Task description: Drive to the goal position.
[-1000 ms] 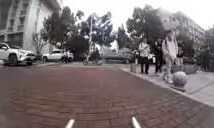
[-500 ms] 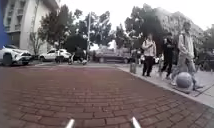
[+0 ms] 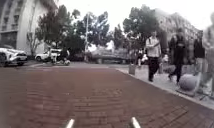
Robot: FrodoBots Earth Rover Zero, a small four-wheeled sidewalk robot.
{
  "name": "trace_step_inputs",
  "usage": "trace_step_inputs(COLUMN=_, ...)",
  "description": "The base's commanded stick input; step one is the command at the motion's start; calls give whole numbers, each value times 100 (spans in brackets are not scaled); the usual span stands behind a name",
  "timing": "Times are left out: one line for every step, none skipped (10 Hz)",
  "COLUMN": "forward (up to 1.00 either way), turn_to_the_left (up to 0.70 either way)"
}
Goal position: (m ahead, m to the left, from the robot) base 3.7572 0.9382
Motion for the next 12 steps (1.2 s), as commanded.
trace_step_inputs(forward=58, turn_to_the_left=-12)
trace_step_inputs(forward=58, turn_to_the_left=-11)
trace_step_inputs(forward=58, turn_to_the_left=-11)
trace_step_inputs(forward=58, turn_to_the_left=-10)
trace_step_inputs(forward=58, turn_to_the_left=-10)
trace_step_inputs(forward=58, turn_to_the_left=-9)
trace_step_inputs(forward=58, turn_to_the_left=-8)
trace_step_inputs(forward=58, turn_to_the_left=-6)
trace_step_inputs(forward=58, turn_to_the_left=-4)
trace_step_inputs(forward=58, turn_to_the_left=-2)
trace_step_inputs(forward=58, turn_to_the_left=0)
trace_step_inputs(forward=58, turn_to_the_left=0)
